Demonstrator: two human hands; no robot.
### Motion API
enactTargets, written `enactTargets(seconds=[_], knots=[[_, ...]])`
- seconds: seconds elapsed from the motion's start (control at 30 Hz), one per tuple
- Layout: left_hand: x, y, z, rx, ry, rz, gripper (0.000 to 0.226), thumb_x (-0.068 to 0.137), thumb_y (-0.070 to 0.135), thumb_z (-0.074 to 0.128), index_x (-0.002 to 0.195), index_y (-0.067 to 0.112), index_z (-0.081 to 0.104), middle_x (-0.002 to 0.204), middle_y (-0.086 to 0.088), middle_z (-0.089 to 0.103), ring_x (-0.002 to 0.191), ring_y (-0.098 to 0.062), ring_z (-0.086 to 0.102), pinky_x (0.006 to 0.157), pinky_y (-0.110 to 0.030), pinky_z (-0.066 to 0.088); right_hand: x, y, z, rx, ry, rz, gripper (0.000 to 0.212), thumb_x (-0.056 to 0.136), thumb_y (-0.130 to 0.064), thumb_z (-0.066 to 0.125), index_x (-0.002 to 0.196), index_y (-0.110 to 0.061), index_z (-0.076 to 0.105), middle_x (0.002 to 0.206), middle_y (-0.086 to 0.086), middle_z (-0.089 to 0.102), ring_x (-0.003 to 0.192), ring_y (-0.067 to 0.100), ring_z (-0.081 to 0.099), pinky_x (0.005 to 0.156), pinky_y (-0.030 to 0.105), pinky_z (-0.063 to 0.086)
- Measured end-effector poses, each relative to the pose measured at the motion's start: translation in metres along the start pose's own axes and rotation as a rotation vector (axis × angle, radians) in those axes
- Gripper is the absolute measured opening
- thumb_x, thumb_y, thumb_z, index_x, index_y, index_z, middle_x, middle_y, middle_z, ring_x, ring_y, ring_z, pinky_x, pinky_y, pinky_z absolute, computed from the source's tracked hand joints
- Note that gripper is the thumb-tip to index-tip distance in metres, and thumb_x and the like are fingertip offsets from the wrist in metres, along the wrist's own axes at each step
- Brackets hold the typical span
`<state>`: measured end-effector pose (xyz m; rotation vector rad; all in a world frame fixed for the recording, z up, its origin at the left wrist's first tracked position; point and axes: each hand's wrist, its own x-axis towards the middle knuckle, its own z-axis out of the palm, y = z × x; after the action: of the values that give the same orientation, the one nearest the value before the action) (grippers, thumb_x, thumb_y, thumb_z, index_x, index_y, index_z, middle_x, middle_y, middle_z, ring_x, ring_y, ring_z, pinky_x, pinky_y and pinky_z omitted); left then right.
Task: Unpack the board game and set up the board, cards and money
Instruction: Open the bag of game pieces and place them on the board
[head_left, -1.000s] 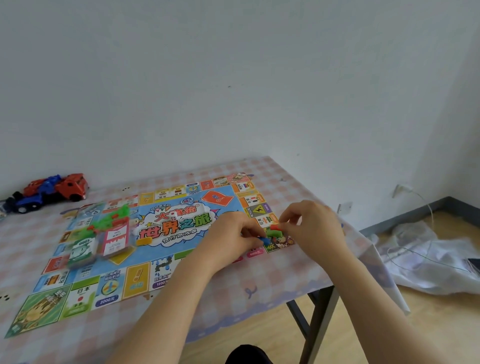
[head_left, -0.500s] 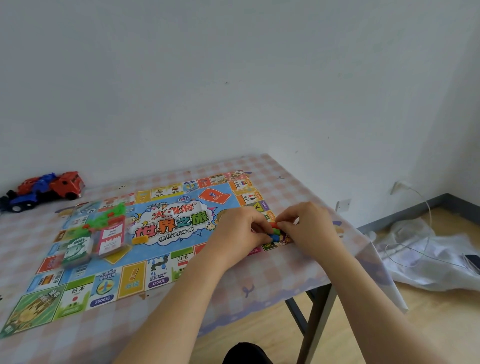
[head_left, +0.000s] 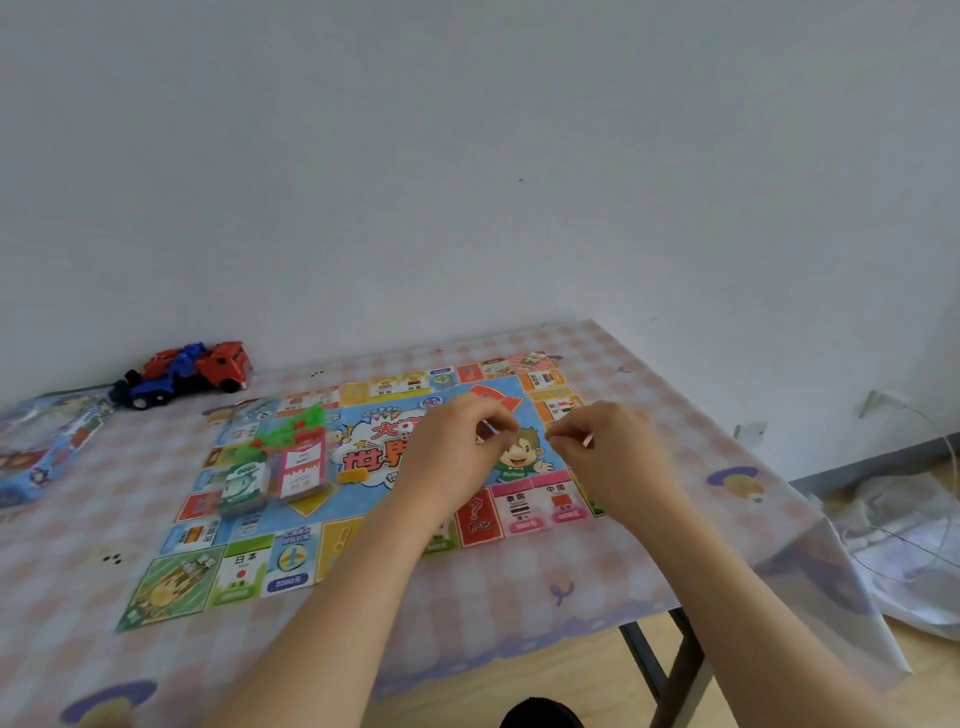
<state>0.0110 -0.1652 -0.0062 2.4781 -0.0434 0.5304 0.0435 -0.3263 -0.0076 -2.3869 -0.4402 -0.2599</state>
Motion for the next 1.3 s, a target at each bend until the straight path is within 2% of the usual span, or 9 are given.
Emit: enactTargets(seconds=[0.13, 0.23, 0.33, 0.5, 0.6, 0.73, 0.97, 1.1, 1.3], knots=[[-0.01, -0.035, -0.032, 0.22, 0.082, -0.157, 0.014, 0.087, 0.022, 0.065, 0.099, 0.028, 0.069, 0.1, 0.012, 0.065, 0.084, -0.004, 0.057, 0.072, -0.022, 0.045, 0.003, -0.032, 0.025, -0.034, -0.086, -0.105, 0.022, 0.092, -0.018, 0.054, 0.096, -0.022, 0.075, 0.093, -0.006, 0.072, 0.078, 0.011, 0.062, 0.068, 0.026, 0.052], [-0.021, -0.056, -0.059, 0.393, 0.039, -0.257, 0.013, 0.086, 0.024, 0.066, 0.097, 0.029, 0.068, 0.107, 0.009, 0.062, 0.082, -0.007, 0.056, 0.068, -0.024, 0.042, 0.004, -0.048, 0.038, -0.012, -0.105, -0.136, 0.022, 0.092, -0.017, 0.054, 0.097, -0.02, 0.075, 0.094, -0.005, 0.073, 0.08, 0.011, 0.063, 0.071, 0.026, 0.053], [-0.026, -0.07, -0.074, 0.463, -0.028, -0.301, 0.021, 0.083, 0.019, 0.068, 0.103, 0.027, 0.068, 0.113, 0.006, 0.063, 0.096, -0.013, 0.059, 0.082, -0.031, 0.05, 0.005, -0.054, 0.046, -0.012, -0.116, -0.143, 0.022, 0.092, -0.018, 0.054, 0.1, -0.022, 0.074, 0.096, -0.006, 0.072, 0.081, 0.01, 0.063, 0.074, 0.027, 0.055], [-0.026, -0.074, -0.073, 0.554, -0.068, -0.253, 0.015, 0.085, 0.018, 0.065, 0.093, 0.028, 0.071, 0.099, 0.009, 0.069, 0.091, -0.012, 0.062, 0.081, -0.032, 0.052, 0.004, -0.056, 0.051, -0.013, -0.141, -0.136, 0.021, 0.093, -0.021, 0.055, 0.102, -0.022, 0.073, 0.101, -0.006, 0.071, 0.083, 0.008, 0.061, 0.069, 0.019, 0.047], [-0.025, -0.073, -0.068, 0.543, -0.052, -0.24, 0.009, 0.086, 0.022, 0.064, 0.089, 0.028, 0.071, 0.094, 0.012, 0.069, 0.088, -0.01, 0.061, 0.077, -0.029, 0.051, 0.005, -0.054, 0.051, -0.016, -0.135, -0.133, 0.021, 0.093, -0.021, 0.054, 0.103, -0.023, 0.073, 0.101, -0.007, 0.071, 0.083, 0.007, 0.061, 0.072, 0.02, 0.05], [-0.025, -0.065, -0.061, 0.473, -0.03, -0.18, 0.013, 0.089, 0.024, 0.06, 0.098, 0.029, 0.068, 0.096, 0.012, 0.069, 0.09, -0.008, 0.061, 0.076, -0.025, 0.048, 0.005, -0.05, 0.048, -0.016, -0.119, -0.131, 0.02, 0.092, -0.02, 0.055, 0.098, -0.023, 0.074, 0.099, -0.007, 0.071, 0.083, 0.007, 0.061, 0.074, 0.024, 0.053], [-0.017, -0.022, -0.028, 0.077, -0.097, -0.04, 0.006, 0.084, 0.027, 0.068, 0.088, 0.03, 0.07, 0.082, 0.016, 0.065, 0.078, 0.0, 0.059, 0.072, -0.019, 0.047, 0.005, -0.037, 0.037, -0.006, -0.098, -0.088, 0.02, 0.091, -0.017, 0.057, 0.097, -0.024, 0.074, 0.092, -0.006, 0.072, 0.079, 0.009, 0.061, 0.068, 0.023, 0.05], [-0.013, -0.014, -0.014, 0.051, -0.168, -0.05, 0.009, 0.083, 0.024, 0.067, 0.09, 0.029, 0.069, 0.086, 0.015, 0.066, 0.08, -0.003, 0.061, 0.077, -0.026, 0.053, 0.005, -0.026, 0.03, -0.035, -0.094, -0.05, 0.024, 0.089, -0.015, 0.055, 0.098, -0.026, 0.075, 0.098, -0.007, 0.072, 0.084, 0.011, 0.062, 0.074, 0.027, 0.052], [-0.013, -0.019, -0.011, -0.007, -0.118, -0.11, 0.016, 0.081, 0.017, 0.071, 0.093, 0.026, 0.068, 0.091, 0.016, 0.063, 0.081, -0.002, 0.061, 0.069, -0.013, 0.047, 0.008, -0.017, 0.025, -0.041, -0.057, -0.015, 0.024, 0.088, -0.012, 0.056, 0.097, -0.024, 0.075, 0.1, -0.007, 0.072, 0.083, 0.01, 0.061, 0.073, 0.025, 0.05]])
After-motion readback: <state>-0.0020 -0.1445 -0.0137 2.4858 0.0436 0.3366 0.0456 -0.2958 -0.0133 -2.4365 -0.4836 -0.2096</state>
